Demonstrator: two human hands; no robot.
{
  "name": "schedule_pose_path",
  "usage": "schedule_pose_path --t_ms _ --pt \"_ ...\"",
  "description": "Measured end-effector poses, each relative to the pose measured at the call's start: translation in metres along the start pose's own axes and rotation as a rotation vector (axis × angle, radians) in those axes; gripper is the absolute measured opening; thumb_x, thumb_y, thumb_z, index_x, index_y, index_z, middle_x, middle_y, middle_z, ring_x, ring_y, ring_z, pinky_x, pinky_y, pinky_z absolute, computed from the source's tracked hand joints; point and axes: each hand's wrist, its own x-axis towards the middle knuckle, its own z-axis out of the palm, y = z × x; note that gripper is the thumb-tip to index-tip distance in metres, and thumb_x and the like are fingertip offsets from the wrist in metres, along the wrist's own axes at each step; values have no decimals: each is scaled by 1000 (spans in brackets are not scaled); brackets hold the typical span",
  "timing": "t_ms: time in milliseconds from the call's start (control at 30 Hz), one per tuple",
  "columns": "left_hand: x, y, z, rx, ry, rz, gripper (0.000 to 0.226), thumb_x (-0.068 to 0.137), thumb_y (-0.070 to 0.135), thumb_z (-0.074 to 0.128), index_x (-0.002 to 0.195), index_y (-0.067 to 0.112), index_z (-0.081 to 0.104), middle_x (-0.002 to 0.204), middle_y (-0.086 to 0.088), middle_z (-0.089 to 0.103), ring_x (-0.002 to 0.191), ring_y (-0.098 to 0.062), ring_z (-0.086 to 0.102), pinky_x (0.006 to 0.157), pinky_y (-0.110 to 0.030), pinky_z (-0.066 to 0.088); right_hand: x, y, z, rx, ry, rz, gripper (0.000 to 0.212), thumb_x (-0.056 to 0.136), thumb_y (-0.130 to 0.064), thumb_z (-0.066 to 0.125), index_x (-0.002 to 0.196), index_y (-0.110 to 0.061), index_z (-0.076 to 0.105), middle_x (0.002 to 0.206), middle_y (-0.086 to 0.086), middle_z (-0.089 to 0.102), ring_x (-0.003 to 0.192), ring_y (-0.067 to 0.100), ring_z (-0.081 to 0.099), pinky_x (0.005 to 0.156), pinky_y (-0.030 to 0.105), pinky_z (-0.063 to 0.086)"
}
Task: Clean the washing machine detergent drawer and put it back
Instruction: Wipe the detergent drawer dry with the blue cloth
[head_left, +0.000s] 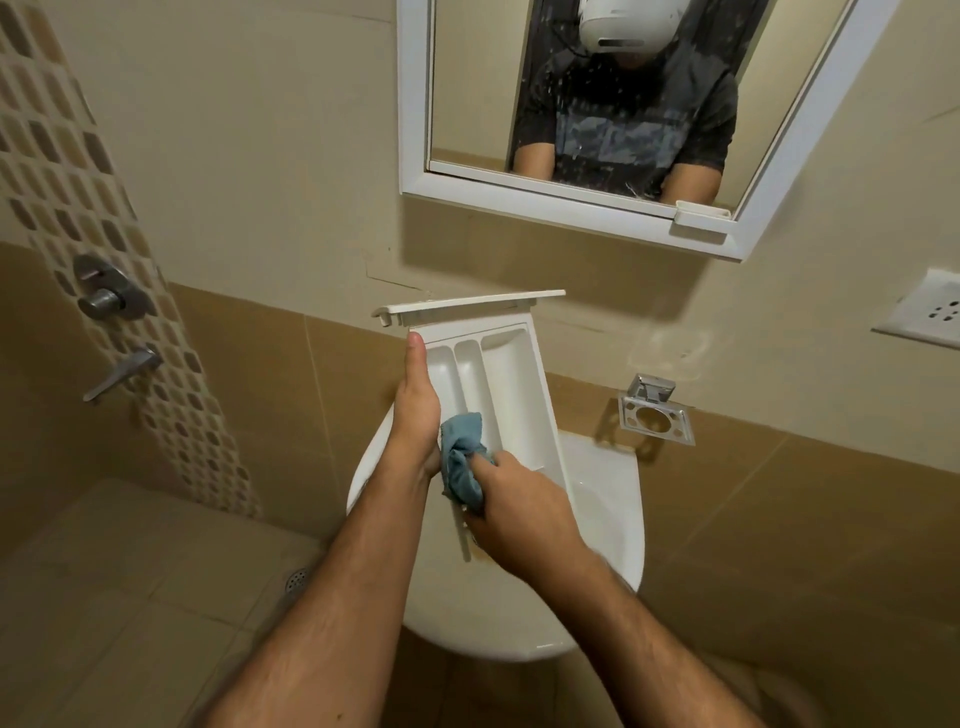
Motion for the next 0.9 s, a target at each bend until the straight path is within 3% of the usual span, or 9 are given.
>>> schedule_pose_path --t_ms 67,200,400,533,700,833,900 --pt "1 -3 0 34 42 18 90 81 82 38 151 25 35 157 0 34 144 -24 32 111 -34 27 -8 2 8 38 49 -16 28 94 -37 56 120 -32 48 106 0 57 78 21 61 62 30 48" --pt "6 -3 -2 87 86 69 75 93 72 30 153 28 32 160 5 28 148 -18 23 116 -36 20 -25 4 15 78 101 -38 32 92 -39 58 122 -39 45 105 -2 57 77 15 59 63 29 54" --pt "5 -9 -7 65 117 1 87 87 79 31 154 22 29 160 -1 28 147 -24 25 117 -41 20 -39 13 8 65 66 -106 53 93 -37 52 140 -53 33 103 -5 52 82 16 55 64 27 47" --pt "5 -2 -8 -54 90 -33 102 70 87 41 149 23 41 151 -3 45 138 -27 43 114 -50 34 -46 19 -2 14 69 -147 45 90 -47 55 133 -46 45 106 -7 54 88 13 58 67 24 50" --pt "3 -4 -4 -112 70 -55 84 78 82 41 134 20 56 122 -7 68 108 -27 67 90 -50 57 -40 4 -3 50 244 -114 54 80 -39 74 130 -34 55 100 -2 57 78 11 58 60 19 48" --pt "5 -4 -5 -44 124 -24 93 83 81 37 152 18 34 154 -5 40 140 -27 39 114 -49 35 -51 6 12 107 222 -138 52 81 -34 77 130 -29 61 106 2 60 83 13 61 63 21 54" --pt "6 -3 -8 -55 135 -19 93 83 81 37 152 19 32 156 -3 38 142 -25 36 115 -48 33 -60 16 18 125 172 -165 46 81 -33 75 126 -30 65 106 3 62 84 16 63 63 26 57"
